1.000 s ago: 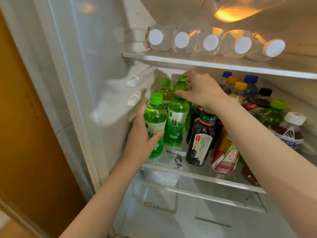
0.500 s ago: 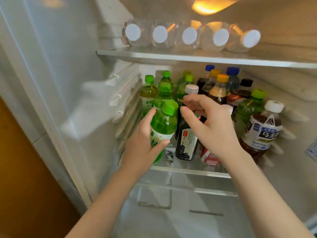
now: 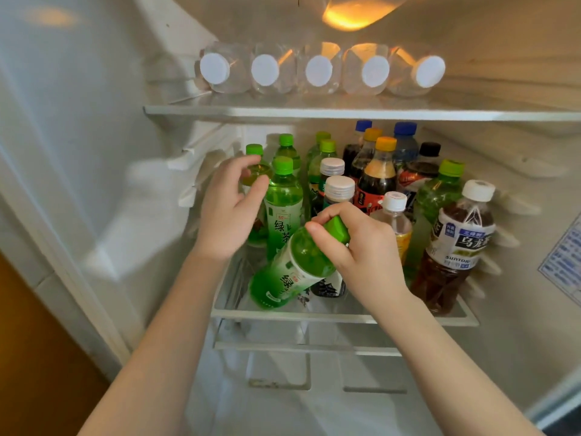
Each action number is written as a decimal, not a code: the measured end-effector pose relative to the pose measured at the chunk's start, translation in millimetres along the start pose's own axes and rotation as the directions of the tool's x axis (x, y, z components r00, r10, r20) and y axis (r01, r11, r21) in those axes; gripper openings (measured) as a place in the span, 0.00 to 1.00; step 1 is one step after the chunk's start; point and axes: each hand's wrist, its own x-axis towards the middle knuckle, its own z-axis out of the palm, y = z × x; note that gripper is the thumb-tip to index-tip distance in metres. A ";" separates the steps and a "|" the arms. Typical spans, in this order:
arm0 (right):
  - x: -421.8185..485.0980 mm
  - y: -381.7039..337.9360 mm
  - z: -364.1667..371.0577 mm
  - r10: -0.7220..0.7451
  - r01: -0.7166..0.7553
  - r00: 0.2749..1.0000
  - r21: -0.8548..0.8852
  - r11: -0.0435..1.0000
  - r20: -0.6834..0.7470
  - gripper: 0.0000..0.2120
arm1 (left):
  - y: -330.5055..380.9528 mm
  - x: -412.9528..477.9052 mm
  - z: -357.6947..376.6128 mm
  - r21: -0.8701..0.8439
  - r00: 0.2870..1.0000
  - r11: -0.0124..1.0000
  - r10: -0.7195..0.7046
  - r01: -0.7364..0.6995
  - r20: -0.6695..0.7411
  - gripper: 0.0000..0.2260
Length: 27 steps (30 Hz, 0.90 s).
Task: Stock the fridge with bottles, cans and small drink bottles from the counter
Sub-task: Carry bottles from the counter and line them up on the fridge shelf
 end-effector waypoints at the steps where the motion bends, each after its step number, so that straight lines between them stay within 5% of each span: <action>1: 1.1 -0.1 0.1 -0.003 0.003 1.000 -0.005 1.000 0.003 0.15 | 0.1 13.9 3.7 0.059 1.000 0.998 -0.001 0.000 0.018 0.19; 8: -3.0 2.2 -2.3 -0.001 0.002 1.000 0.017 1.000 -0.018 0.18 | 0.6 73.4 22.4 0.370 0.883 0.924 -0.089 -0.100 0.461 0.33; 27: -2.8 -1.9 -2.3 -0.009 0.010 1.000 0.014 1.000 -0.013 0.18 | -18.5 120.1 64.1 0.473 0.903 0.871 -0.091 -0.131 0.419 0.34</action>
